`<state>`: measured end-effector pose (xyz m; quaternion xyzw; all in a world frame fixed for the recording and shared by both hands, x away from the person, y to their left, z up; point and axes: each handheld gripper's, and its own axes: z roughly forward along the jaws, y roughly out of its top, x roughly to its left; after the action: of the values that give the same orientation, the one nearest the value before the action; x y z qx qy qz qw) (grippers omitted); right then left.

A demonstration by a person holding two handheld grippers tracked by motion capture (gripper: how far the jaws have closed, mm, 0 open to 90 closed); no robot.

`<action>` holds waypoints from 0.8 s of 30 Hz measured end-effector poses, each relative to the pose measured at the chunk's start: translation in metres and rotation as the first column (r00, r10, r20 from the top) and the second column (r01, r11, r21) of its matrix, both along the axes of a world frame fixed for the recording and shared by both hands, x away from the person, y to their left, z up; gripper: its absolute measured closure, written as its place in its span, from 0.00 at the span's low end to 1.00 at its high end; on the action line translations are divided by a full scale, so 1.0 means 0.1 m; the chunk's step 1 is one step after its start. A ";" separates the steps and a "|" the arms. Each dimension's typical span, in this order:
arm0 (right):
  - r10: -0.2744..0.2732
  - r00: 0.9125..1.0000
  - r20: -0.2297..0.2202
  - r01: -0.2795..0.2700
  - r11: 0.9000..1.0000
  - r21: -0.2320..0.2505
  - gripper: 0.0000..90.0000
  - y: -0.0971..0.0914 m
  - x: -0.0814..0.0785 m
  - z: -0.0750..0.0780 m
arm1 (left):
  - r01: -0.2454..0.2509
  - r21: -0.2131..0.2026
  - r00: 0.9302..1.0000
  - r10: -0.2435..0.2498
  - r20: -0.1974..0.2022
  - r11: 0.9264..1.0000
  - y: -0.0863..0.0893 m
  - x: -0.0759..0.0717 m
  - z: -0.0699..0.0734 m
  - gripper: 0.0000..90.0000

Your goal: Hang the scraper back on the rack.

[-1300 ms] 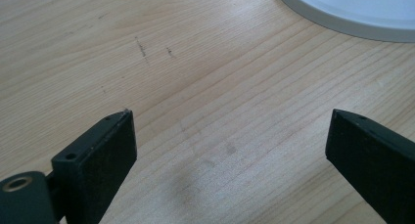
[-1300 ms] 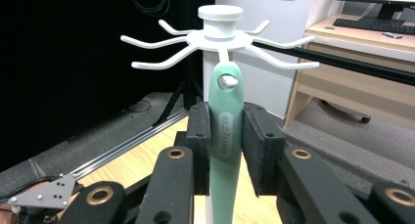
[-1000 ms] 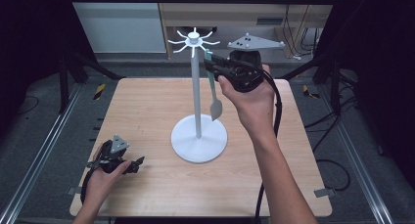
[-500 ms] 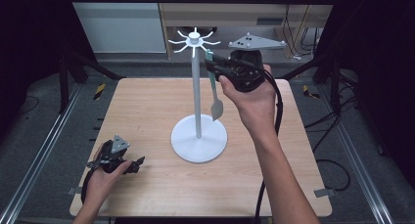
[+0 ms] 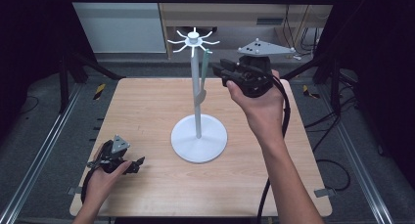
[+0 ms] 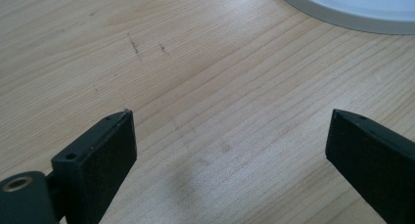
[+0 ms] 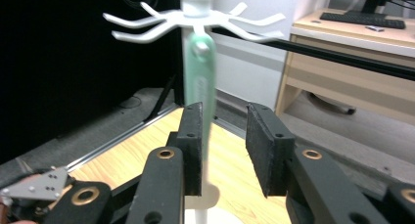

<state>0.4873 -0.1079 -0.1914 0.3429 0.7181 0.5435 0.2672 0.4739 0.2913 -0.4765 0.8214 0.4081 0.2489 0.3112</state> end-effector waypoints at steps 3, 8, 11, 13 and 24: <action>-0.023 1.000 -0.011 0.023 1.000 -0.017 0.70 -0.06 -0.01 -0.08 | -0.003 0.002 1.000 0.003 -0.001 1.000 0.01 0.00 0.00 0.05; -0.074 0.997 -0.033 0.072 0.996 -0.057 0.60 -0.17 0.00 -0.24 | -0.004 0.001 1.000 0.004 -0.001 1.000 0.00 0.00 0.00 0.05; -0.096 0.994 -0.048 0.093 0.993 -0.070 0.48 -0.22 0.01 -0.35 | -0.003 0.009 1.000 0.003 -0.006 1.000 0.01 0.00 0.00 0.05; -0.115 0.991 -0.067 0.110 0.991 -0.079 0.42 -0.26 0.03 -0.42 | -0.005 0.007 1.000 0.005 -0.004 1.000 0.01 0.00 0.00 0.05; -0.185 0.979 -0.082 0.180 0.982 -0.063 0.17 -0.49 0.06 -0.84 | -0.008 0.008 1.000 0.008 -0.004 1.000 0.02 0.00 0.00 0.05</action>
<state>0.4935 -0.1567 -0.2754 0.4232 0.7094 0.4811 0.2938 0.4737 0.2929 -0.4762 0.8215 0.4108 0.2502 0.3063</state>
